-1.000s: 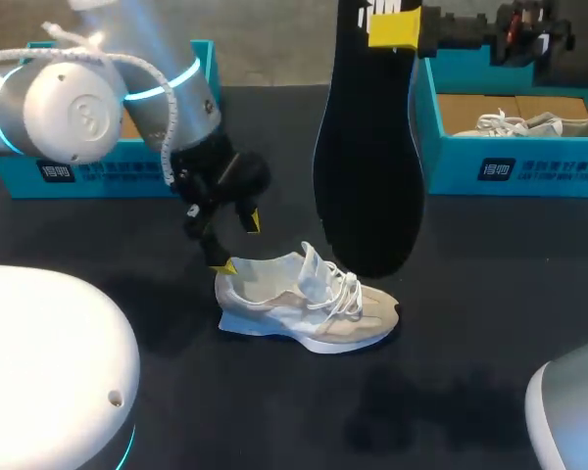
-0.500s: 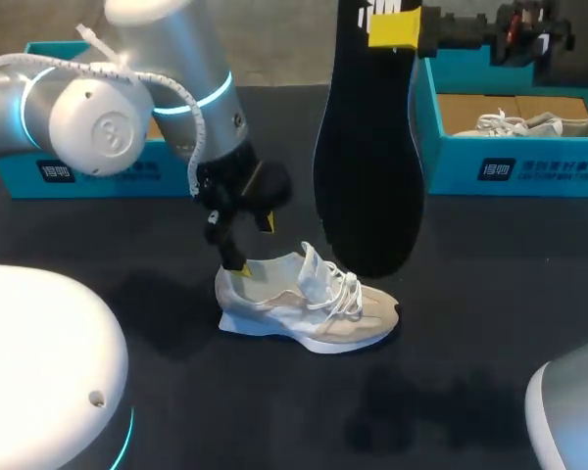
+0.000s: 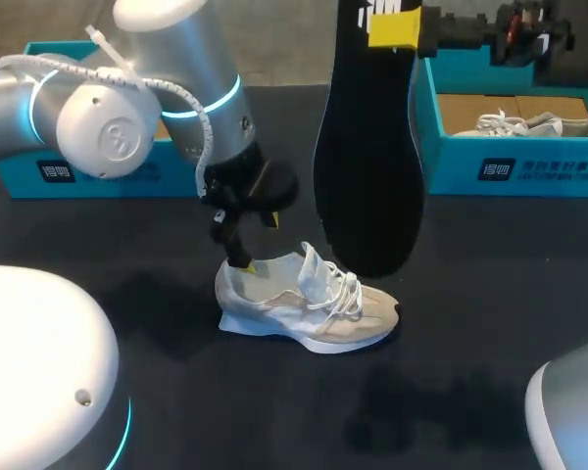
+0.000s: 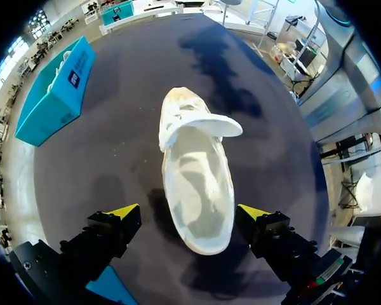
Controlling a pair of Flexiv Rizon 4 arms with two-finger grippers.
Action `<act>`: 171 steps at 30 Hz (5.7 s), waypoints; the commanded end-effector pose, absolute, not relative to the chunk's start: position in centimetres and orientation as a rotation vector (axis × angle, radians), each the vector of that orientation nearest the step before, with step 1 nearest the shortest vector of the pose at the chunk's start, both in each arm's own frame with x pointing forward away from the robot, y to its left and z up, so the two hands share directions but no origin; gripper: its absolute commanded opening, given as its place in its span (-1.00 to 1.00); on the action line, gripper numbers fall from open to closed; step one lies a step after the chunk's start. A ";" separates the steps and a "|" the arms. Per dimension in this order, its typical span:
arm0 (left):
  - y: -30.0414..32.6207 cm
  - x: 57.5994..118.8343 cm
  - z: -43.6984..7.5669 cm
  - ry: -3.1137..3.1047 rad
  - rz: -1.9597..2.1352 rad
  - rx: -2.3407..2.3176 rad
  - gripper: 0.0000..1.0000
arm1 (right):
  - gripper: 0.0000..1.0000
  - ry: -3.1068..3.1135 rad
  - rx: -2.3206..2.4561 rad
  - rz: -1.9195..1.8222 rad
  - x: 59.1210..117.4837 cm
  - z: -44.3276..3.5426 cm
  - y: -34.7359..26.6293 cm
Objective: Take the shoe out of the shoebox, open the shoe tongue, remove and reinsert the insole, then place the shoe into the shoebox
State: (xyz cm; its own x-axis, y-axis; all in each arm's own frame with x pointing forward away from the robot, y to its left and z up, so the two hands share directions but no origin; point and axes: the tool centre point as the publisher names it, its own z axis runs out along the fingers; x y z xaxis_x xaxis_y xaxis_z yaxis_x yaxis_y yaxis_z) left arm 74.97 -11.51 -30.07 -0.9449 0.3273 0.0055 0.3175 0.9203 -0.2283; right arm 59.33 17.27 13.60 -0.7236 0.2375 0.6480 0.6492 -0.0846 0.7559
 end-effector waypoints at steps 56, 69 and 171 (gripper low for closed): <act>-18.1 76.9 -38.8 -3.021 0.324 -0.605 -0.80 | -1.00 -1.872 -0.972 -1.890 58.6 13.4 17.9; -18.0 77.0 -38.7 -3.001 0.330 -0.620 -1.00 | -1.00 -1.872 -0.972 -1.890 58.6 13.4 17.9; -18.2 70.6 -36.6 -1.948 -0.054 -2.161 -1.00 | -1.00 -1.872 -0.972 -1.890 58.6 13.4 17.9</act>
State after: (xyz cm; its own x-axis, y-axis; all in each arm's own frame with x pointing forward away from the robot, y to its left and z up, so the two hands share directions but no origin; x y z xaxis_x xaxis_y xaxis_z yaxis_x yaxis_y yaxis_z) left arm 70.98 -18.31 -36.50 0.1157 0.9765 0.1819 0.9841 -0.0878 -0.1545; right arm 59.33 17.26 13.60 -0.7237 0.2374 0.6480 0.6492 -0.0846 0.7559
